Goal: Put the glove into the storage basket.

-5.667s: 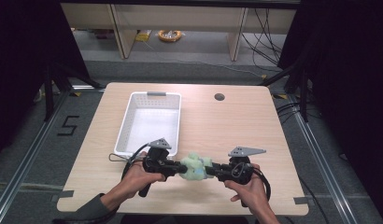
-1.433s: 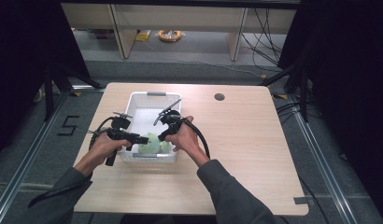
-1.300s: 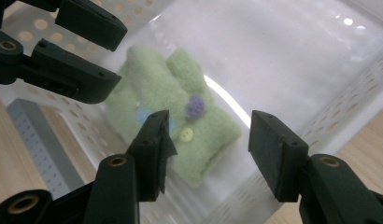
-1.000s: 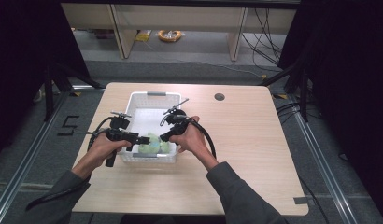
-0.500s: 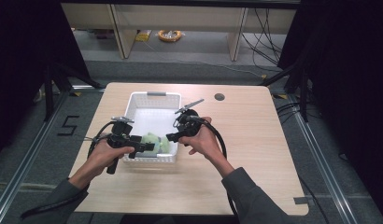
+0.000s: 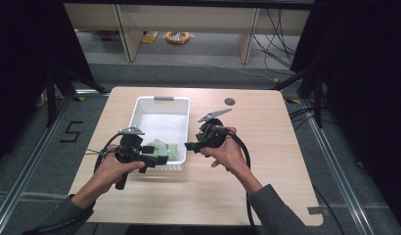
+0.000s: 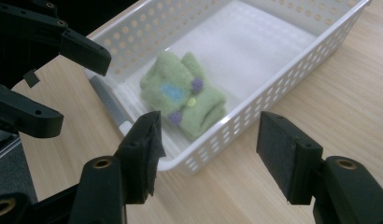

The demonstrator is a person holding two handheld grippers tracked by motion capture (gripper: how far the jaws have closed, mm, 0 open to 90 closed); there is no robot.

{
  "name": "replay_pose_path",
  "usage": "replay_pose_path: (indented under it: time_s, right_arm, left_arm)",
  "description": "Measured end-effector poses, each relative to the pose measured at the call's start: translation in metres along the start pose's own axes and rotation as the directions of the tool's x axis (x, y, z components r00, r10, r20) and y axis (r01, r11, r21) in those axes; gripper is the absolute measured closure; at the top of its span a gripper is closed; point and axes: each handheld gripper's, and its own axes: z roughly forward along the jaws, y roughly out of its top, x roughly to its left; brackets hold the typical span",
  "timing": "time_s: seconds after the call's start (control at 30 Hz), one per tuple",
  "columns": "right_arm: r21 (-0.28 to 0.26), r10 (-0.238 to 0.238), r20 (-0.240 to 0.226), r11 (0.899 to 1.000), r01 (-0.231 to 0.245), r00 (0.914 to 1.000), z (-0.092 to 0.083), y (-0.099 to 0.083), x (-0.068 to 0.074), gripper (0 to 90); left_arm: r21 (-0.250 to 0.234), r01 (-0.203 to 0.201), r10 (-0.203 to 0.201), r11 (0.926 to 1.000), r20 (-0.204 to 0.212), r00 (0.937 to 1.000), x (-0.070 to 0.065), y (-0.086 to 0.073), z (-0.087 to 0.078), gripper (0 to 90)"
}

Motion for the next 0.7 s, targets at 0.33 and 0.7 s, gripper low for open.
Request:
replay_pose_path:
  time_s: [0.33,0.7]
  right_arm:
    - [-0.059,-0.023,-0.012,0.998,0.022,0.9997,-0.018,-0.016,-0.005,39.7]
    - [-0.105,-0.018,-0.016,0.994,0.016,0.9997,-0.034,-0.04,-0.007,39.1]
  left_arm:
    - [-0.004,-0.026,0.026,0.9996,0.038,0.9989,-0.017,-0.01,0.001,23.0]
    - [-0.021,-0.051,0.052,0.9985,0.065,0.9965,-0.033,-0.021,0.003,23.4]
